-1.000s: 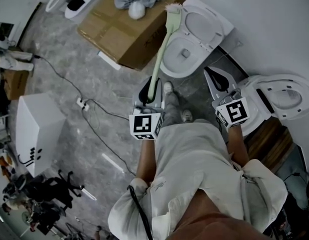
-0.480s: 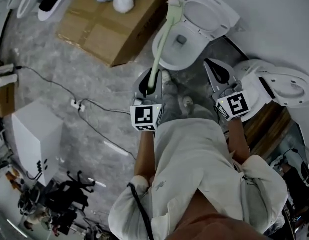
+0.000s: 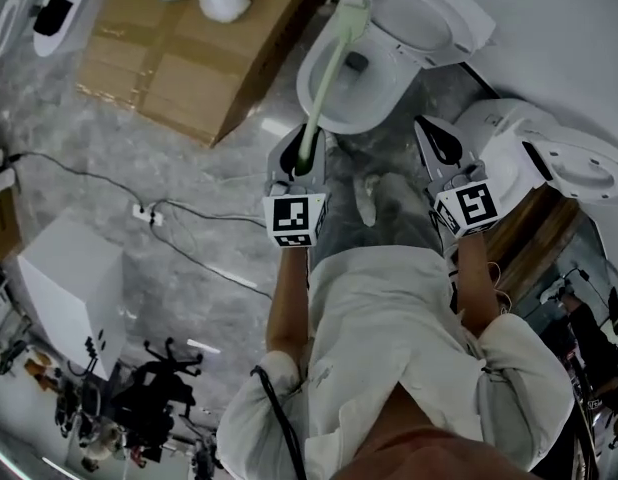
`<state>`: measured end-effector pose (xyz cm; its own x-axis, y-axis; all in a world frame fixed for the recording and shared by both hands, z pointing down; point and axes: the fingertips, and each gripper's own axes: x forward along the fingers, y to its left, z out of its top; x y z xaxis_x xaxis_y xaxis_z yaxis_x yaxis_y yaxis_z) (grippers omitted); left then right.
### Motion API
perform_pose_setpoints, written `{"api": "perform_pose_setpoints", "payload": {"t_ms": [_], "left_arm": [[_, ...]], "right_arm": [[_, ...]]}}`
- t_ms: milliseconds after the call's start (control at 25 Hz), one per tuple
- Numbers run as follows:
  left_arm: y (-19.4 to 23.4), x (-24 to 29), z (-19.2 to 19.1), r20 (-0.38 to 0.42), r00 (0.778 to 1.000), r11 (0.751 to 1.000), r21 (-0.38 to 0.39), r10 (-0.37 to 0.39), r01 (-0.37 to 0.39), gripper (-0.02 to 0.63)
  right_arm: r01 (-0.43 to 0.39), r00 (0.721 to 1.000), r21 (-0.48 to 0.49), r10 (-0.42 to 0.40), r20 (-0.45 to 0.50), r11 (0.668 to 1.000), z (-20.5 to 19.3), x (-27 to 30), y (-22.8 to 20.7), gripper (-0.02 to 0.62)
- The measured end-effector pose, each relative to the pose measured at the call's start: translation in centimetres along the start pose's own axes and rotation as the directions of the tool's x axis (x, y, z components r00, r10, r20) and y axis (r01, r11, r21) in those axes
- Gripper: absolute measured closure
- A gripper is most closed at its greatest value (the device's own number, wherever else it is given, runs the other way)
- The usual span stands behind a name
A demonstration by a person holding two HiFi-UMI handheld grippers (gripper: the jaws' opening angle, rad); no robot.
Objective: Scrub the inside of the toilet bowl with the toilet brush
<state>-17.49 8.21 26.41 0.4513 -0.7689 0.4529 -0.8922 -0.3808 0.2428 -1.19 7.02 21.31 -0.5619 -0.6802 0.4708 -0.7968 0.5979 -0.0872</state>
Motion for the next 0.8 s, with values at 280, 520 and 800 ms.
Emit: {"api": "perform_pose_setpoints", "payload": {"t_ms": [280, 520, 800], "left_arm": [[1.9, 3.8, -3.1, -0.061, 0.998, 0.999, -0.050, -0.023, 0.020, 0.505], [2.6, 6.2, -7.0, -0.119, 0.992, 0.997, -0.077, -0.028, 0.019, 0.506], [2.1, 8.6, -12.2, -0.183, 0.983, 0.992, -0.129, -0.021, -0.003, 0.505]], "right_arm": [[0.017, 0.998, 0.019, -0.016, -0.056, 1.000, -2.7, 3.7, -1.3, 0.591], [0.018, 0.995, 0.040, -0.014, -0.099, 0.999, -5.8, 5.3, -2.1, 0.592], [0.005, 0.989, 0.070, 0.006, -0.148, 0.998, -10.4, 6.6, -3.2, 0.592]]}}
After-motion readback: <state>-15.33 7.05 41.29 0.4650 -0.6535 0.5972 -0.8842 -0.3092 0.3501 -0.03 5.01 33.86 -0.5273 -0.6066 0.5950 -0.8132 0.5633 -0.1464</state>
